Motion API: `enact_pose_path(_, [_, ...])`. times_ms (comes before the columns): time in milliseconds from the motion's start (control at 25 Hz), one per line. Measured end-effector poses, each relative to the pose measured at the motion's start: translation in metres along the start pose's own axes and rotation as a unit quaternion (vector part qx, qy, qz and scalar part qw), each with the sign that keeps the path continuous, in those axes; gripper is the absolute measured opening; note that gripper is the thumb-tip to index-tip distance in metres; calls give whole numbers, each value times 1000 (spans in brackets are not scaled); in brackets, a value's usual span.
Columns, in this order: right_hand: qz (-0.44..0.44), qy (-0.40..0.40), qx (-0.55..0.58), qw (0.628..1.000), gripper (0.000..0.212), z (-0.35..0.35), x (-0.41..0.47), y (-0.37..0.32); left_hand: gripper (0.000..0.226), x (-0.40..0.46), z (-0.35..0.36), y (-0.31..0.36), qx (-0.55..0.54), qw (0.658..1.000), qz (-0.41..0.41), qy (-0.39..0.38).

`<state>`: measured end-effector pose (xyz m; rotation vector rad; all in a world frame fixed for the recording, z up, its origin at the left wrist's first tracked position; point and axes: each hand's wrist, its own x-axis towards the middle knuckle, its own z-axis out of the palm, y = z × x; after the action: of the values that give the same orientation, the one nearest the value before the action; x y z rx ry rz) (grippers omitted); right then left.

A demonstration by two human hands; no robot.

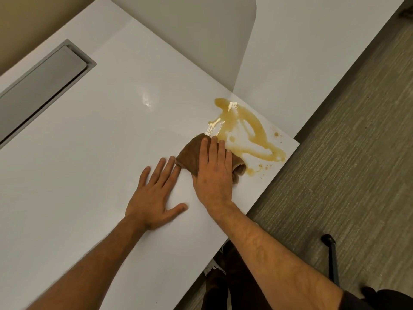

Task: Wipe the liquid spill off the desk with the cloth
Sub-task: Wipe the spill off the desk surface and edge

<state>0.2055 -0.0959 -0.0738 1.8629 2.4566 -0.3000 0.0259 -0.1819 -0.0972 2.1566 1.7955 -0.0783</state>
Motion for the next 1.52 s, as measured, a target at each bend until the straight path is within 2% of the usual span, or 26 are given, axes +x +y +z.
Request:
enact_pose_path(200, [-33, -30, 33, 998, 69, -16, 29, -16, 101, -2, 3, -2, -4, 1000, -4, 9])
enact_pose_path(280, [-39, -37, 113, 992, 65, -27, 31, -9, 101, -2, 4, -2, -7, 1000, 2, 15])
enact_pose_path(400, [-6, -48, 279, 959, 62, -47, 25, -4, 101, 2, 6, -5, -5, 1000, 1, 21])
enact_pose_path(520, [1, -1, 321, 947, 57, -61, 29, -18, 101, 3, 8, -5, -4, 1000, 0, 9])
enact_pose_path(640, [-19, 39, 269, 962, 65, -57, 52, -21, 101, 0, 9, -7, -10, 1000, -4, 9])
enact_pose_path(760, [-63, -9, 71, 995, 78, -31, 67, -15, 102, 2, 7, -7, -13, 1000, -4, 10])
enact_pose_path(840, [-85, -13, 28, 996, 84, -18, 74, -14, 102, 4, 6, -6, -11, 1000, -3, 8])
enact_pose_path(960, [-93, -9, 44, 995, 90, -13, 86, -23, 102, 4, 5, -8, -14, 1000, -5, 12])
enact_pose_path(1240, [-129, -9, 60, 990, 76, -22, 91, -17, 100, 6, 3, -6, -12, 1000, -2, 15])
enact_pose_path(1360, [-168, -22, 84, 982, 75, -24, 72, -7, 99, 1, 2, -8, -13, 1000, -9, 17])
enact_pose_path(1520, [-172, -35, 112, 978, 71, -23, 38, 13, 97, 0, 1, -4, -10, 1000, -7, 14])
